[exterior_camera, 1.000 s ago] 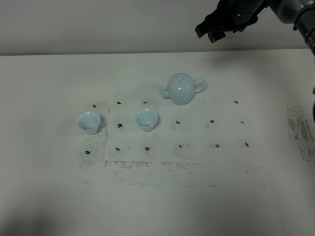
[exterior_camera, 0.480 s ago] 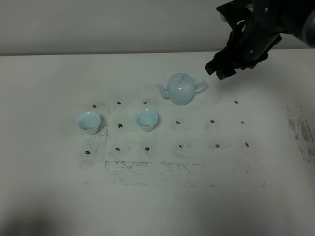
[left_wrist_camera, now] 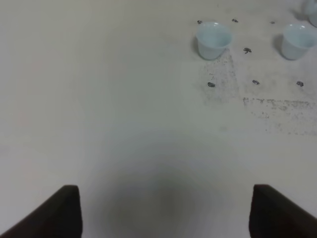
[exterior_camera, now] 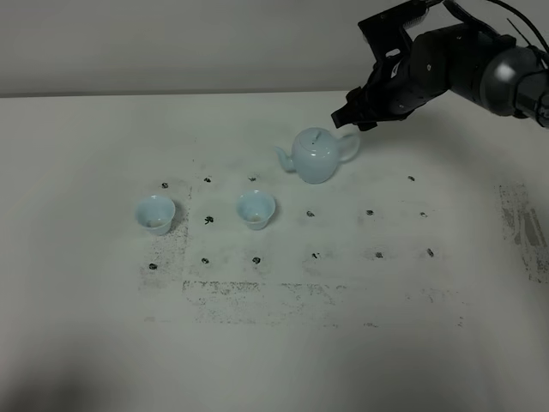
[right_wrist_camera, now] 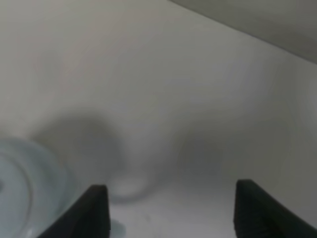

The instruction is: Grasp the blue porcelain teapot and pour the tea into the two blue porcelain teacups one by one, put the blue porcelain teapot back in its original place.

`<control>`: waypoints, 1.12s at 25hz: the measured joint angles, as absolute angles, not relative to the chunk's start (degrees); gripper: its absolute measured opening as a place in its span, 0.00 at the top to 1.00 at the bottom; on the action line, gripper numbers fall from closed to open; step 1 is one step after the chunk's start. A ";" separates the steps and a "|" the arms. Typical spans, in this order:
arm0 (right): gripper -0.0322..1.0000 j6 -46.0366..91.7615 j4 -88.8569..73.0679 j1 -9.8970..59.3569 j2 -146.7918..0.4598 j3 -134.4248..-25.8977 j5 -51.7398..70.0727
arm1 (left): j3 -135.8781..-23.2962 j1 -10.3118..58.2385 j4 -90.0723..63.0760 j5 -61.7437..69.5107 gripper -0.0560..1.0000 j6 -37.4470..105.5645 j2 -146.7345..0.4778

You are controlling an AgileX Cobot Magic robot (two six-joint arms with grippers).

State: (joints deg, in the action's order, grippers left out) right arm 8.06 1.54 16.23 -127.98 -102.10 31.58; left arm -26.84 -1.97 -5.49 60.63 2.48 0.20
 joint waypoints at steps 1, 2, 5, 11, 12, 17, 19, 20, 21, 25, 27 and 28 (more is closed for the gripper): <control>0.47 8.12 1.54 16.23 -128.43 -102.01 31.19 | -26.84 -1.97 -5.49 60.63 0.32 2.48 0.20; 0.47 8.12 1.54 16.23 -128.78 -102.01 31.03 | -26.84 -1.97 -5.49 60.63 0.32 2.48 0.20; 0.47 8.12 1.54 16.23 -129.00 -101.96 31.03 | -26.84 -1.97 -5.49 60.63 0.32 2.48 0.20; 0.47 8.79 1.60 16.23 -129.00 -101.96 34.25 | -26.84 -1.97 -5.49 60.63 0.32 2.48 0.20; 0.47 8.87 1.60 16.23 -129.11 -101.96 34.80 | -26.84 -1.97 -5.49 60.63 0.32 2.48 0.20; 0.47 9.04 1.54 16.23 -129.11 -101.96 37.68 | -26.84 -1.97 -5.49 60.63 0.32 2.48 0.20; 0.47 9.13 1.49 16.23 -129.11 -101.96 38.96 | -26.84 -1.97 -5.49 60.63 0.32 2.48 0.20; 0.47 9.20 1.34 16.23 -129.11 -101.96 39.40 | -26.84 -1.97 -5.49 60.63 0.32 2.48 0.20; 0.47 9.20 1.22 16.23 -129.11 -101.96 39.80 | -26.84 -1.97 -5.49 60.63 0.32 2.48 0.20; 0.47 9.25 0.39 16.23 -129.11 -101.96 40.93 | -26.84 -1.97 -5.49 60.63 0.32 2.48 0.20; 0.47 9.26 0.00 16.23 -129.11 -101.96 41.43 | -26.84 -1.97 -5.49 60.63 0.32 2.48 0.20; 0.47 9.26 0.00 16.23 -129.11 -101.96 41.49 | -26.84 -1.97 -5.49 60.63 0.32 2.48 0.20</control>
